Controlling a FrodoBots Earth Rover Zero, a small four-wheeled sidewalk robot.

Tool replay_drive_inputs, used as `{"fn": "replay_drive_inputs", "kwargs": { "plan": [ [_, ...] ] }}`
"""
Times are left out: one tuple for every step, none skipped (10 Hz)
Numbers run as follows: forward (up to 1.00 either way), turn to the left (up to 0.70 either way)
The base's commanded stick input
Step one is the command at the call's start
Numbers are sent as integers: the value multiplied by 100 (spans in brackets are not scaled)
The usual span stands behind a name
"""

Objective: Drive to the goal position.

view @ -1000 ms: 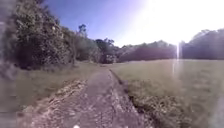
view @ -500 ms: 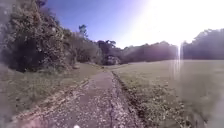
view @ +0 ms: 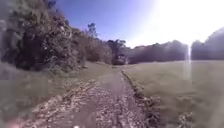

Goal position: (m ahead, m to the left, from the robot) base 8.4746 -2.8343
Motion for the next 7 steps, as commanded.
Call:
{"fn": "replay_drive_inputs", "kwargs": {
  "plan": [
    [100, 3],
    [100, 3],
    [100, 3],
    [100, 3],
    [100, 3],
    [100, 3],
    [100, 3]
  ]
}}
